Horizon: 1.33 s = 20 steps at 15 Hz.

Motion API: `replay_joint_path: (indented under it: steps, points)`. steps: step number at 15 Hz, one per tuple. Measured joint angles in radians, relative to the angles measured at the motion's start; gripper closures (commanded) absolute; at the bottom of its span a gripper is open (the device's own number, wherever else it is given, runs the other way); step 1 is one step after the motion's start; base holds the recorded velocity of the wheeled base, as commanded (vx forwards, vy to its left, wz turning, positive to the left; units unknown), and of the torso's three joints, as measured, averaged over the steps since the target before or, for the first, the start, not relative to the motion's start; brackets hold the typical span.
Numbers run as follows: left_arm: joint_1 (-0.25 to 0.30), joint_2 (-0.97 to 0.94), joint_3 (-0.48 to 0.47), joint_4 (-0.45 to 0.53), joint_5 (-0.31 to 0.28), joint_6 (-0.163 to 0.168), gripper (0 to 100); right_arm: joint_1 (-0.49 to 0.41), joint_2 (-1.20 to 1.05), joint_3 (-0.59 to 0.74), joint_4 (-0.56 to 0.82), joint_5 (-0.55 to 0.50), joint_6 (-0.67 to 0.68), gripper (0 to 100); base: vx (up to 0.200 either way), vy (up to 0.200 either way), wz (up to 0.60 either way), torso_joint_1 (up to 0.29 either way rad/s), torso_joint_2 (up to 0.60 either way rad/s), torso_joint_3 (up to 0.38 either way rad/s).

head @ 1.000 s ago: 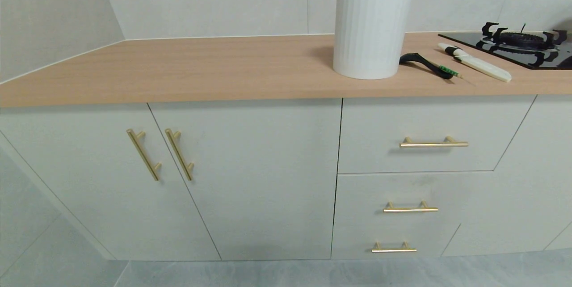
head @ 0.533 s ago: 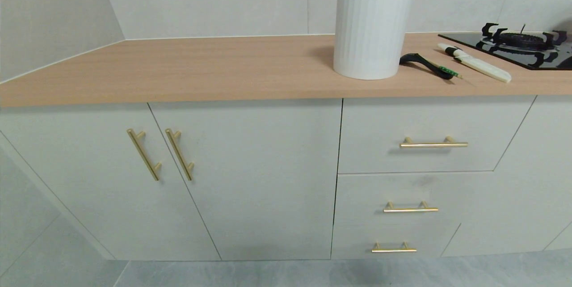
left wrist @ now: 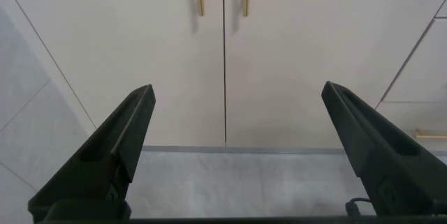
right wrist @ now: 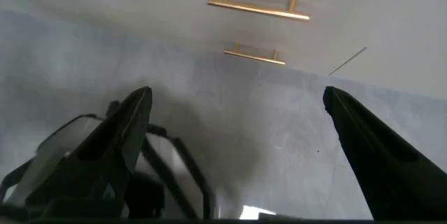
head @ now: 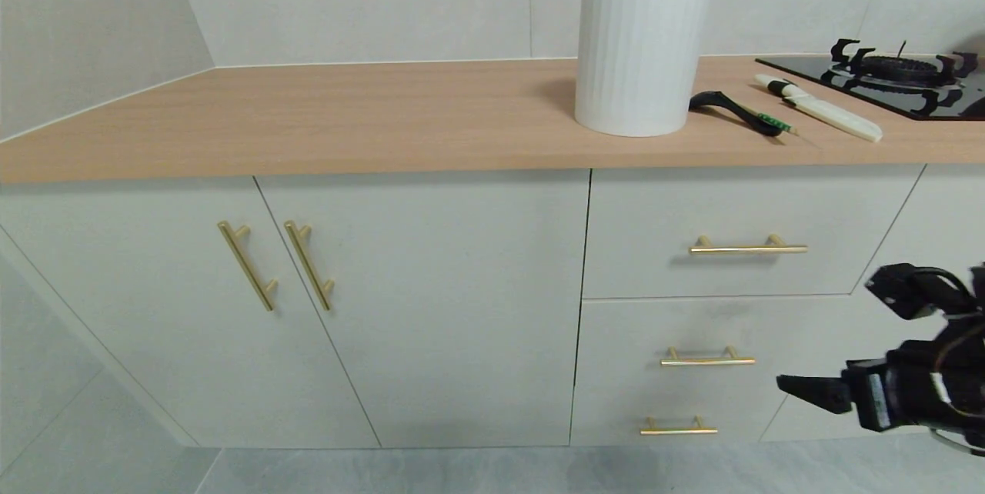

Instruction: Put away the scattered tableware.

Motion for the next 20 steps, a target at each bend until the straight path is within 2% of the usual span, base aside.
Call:
replay_joint_path:
  steps: [3,6,12,20]
  points:
    - [0.0,0.0,0.0,0.0,0.0,0.0,0,0.006,0.292,-0.113,-0.091,-0.053,0.004,0,0.0,0.0,0.0,0.0,0.0,0.0]
    - [0.0,0.0,0.0,0.0,0.0,0.0,0,0.006,0.487,-0.171,-0.247,-0.08,0.006,0,0.0,0.0,0.0,0.0,0.0,0.0]
    - [0.0,0.0,0.0,0.0,0.0,0.0,0,0.006,0.777,-0.133,-0.753,-0.175,0.005,0,0.0,0.0,0.0,0.0,0.0,0.0]
    - [0.0,0.0,0.0,0.0,0.0,0.0,0,0.008,0.905,-0.161,-0.863,-0.255,0.07,0,0.0,0.0,0.0,0.0,0.0,0.0]
